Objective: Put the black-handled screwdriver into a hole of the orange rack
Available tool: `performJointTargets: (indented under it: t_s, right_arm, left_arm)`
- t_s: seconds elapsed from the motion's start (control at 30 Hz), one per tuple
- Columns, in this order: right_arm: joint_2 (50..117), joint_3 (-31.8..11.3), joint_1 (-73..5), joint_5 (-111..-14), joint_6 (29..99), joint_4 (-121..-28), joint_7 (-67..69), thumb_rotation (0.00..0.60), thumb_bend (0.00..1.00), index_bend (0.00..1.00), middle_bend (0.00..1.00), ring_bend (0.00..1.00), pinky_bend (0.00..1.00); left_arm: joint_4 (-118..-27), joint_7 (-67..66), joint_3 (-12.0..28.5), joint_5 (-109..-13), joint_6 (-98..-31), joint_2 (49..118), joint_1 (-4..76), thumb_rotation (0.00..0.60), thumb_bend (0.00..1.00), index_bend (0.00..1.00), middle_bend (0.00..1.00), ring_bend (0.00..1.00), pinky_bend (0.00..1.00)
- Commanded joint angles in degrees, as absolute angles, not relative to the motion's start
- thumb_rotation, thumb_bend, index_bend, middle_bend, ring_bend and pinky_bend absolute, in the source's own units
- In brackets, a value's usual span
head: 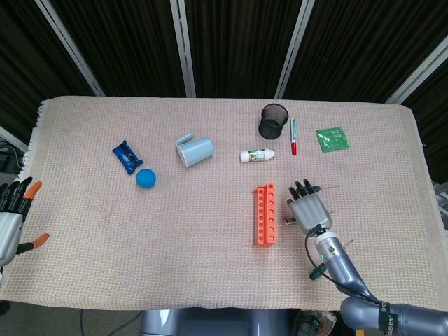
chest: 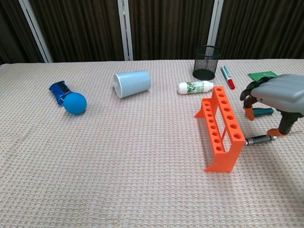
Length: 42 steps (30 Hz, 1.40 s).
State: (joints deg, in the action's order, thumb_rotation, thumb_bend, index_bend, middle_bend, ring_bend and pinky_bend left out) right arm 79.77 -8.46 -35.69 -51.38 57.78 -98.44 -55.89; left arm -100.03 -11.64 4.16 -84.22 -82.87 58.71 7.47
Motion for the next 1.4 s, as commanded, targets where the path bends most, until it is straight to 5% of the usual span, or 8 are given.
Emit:
performJointTargets:
  t_s: [0.03,1.4]
  right_arm:
    - [81.39,-8.19,-37.53,-48.13,58.22,-97.89,-57.76,0.600,0.23,0.43,0.13,0.00,0.00]
    - [88.81,-4.18,-43.26,-40.01,60.24,-90.46,-52.90,0.600,0.24,0.47,0.13,0.00,0.00]
  left_arm:
    - [-99.77,-11.08,4.07,-83.93,-82.59,58.79,7.54,0.600,0.00,0.07,0.00,0.00,0.00]
    - [-98.43,-9.19,3.91,-82.20,-82.07,58.87,7.78,0.600,0.00,0.06,0.00,0.00,0.00]
